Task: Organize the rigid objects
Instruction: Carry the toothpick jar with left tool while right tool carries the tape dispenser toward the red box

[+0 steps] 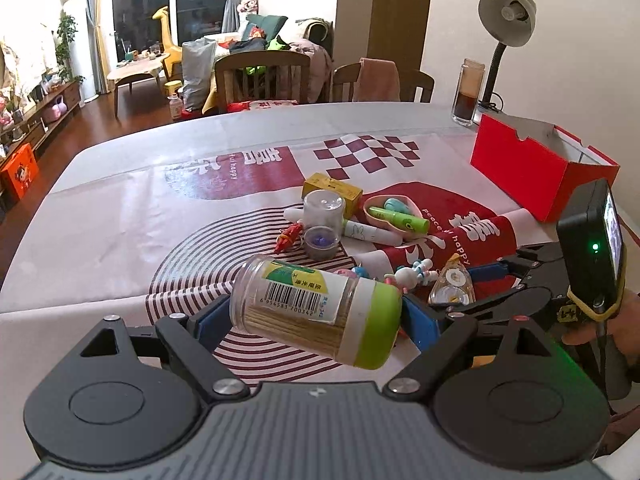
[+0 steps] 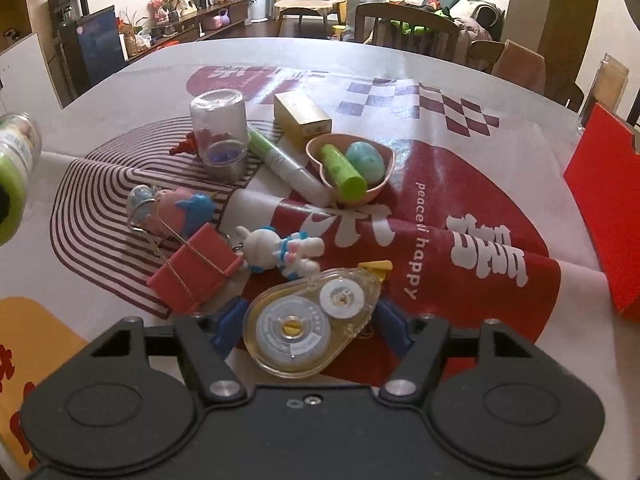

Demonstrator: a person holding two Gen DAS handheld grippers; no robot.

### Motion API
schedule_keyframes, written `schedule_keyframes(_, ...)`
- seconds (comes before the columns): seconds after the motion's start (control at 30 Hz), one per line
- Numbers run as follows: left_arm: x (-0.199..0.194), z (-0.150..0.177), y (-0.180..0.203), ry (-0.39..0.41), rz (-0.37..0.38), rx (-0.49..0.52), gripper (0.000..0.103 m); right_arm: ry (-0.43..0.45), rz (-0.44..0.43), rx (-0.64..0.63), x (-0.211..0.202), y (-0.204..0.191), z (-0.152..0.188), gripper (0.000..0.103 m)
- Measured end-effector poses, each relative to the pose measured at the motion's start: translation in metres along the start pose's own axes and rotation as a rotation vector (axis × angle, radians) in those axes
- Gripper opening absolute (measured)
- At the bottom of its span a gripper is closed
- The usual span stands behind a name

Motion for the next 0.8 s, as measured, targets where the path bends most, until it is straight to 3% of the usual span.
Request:
schedule_keyframes(0.4,0.01,-0.021,0.025,0.014,0.038,0.05,0.089,0.058,-0.026,0.014,-0.042,0.02,-0.016,0.069)
schedule_keyframes(0.8,0.021,-0.083,0.089,0.103,0.139,0.136,0.089,0.132,0.001,0.044,-0.104,0.082,-0.048,0.069)
Point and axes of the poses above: each gripper's, at about its wrist camera, not at the fingertips, and x roughly the way its jaws point, y to its right, z to its underside, the point moved 5 cm from there along x, roughly the way its jaws point, and after that the axes turned 8 degrees about -z, right-handed, at the moved point
